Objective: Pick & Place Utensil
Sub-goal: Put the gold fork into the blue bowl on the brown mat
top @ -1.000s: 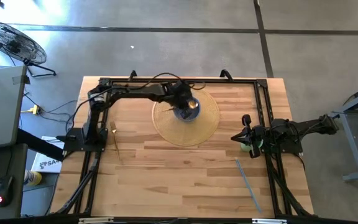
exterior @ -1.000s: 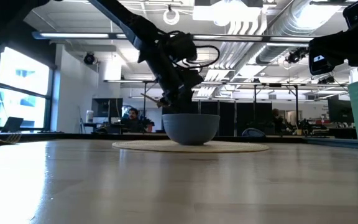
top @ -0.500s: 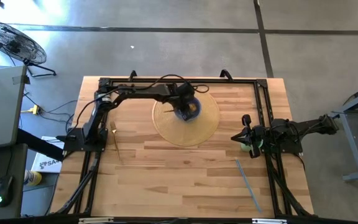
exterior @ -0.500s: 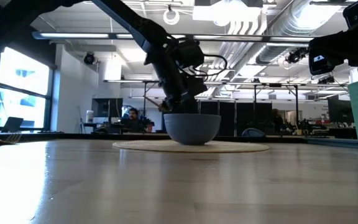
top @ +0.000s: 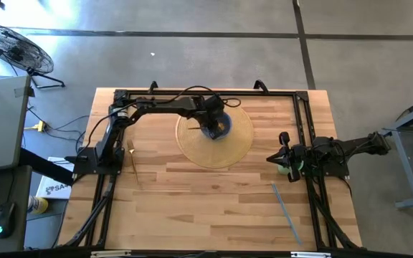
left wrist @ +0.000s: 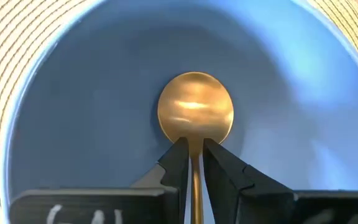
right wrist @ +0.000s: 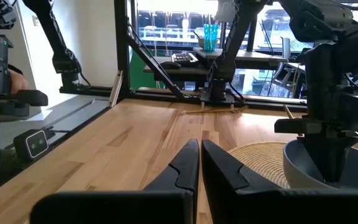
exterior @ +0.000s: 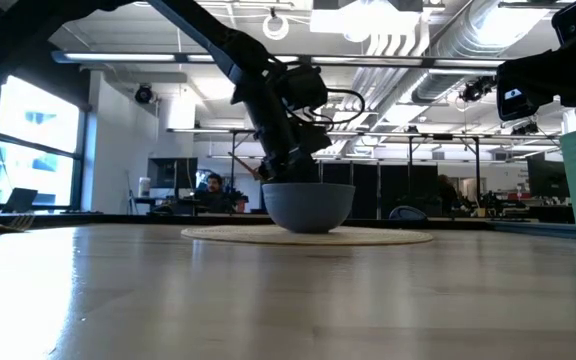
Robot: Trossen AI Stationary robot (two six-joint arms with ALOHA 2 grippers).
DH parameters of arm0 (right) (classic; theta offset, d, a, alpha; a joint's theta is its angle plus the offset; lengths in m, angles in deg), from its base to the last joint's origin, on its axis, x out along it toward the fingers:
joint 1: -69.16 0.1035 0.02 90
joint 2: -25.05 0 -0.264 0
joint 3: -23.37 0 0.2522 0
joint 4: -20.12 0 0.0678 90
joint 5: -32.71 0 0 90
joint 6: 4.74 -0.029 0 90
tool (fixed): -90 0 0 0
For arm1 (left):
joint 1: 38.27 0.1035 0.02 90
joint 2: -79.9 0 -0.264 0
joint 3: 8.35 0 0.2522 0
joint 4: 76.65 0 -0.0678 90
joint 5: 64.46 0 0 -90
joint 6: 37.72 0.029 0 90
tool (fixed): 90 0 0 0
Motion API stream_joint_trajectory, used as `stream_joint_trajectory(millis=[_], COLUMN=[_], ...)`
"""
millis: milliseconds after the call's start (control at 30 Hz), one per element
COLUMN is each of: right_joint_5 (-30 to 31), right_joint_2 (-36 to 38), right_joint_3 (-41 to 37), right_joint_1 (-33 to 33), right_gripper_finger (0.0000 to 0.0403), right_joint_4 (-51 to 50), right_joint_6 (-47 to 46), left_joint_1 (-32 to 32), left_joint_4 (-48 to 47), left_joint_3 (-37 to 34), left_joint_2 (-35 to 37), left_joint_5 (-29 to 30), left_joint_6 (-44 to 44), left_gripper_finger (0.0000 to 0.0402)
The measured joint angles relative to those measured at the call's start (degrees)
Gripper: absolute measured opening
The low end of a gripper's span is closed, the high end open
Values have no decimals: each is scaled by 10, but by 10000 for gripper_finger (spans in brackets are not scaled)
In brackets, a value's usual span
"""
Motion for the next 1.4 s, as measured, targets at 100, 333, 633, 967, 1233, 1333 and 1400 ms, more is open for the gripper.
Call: stream_joint_trajectory(millis=[100,333,633,967,1233,1333,1400], right_joint_5=[0,0,0,0,0,0,0], right_joint_2=[0,0,0,0,-4,-4,-4], right_joint_3=[0,0,0,0,0,0,0], right_joint_1=[0,0,0,0,0,0,0], right_gripper_finger=[12,12,12,12,12,12,12], right_joint_4=[0,0,0,0,0,0,0], right_joint_6=[0,0,0,0,0,0,0], left_joint_1=[1,-6,-45,-160,-294,-335,-359], left_joint_4=[-3,-87,-419,-580,-588,-583,-577], left_joint_3=[2,85,250,211,10,-97,-162], left_joint_2=[0,1,2,111,247,294,325], left_joint_5=[0,30,166,227,222,169,158], left_joint_6=[1,41,-20,-178,-362,-454,-521], left_gripper_finger=[48,48,49,49,49,49,49])
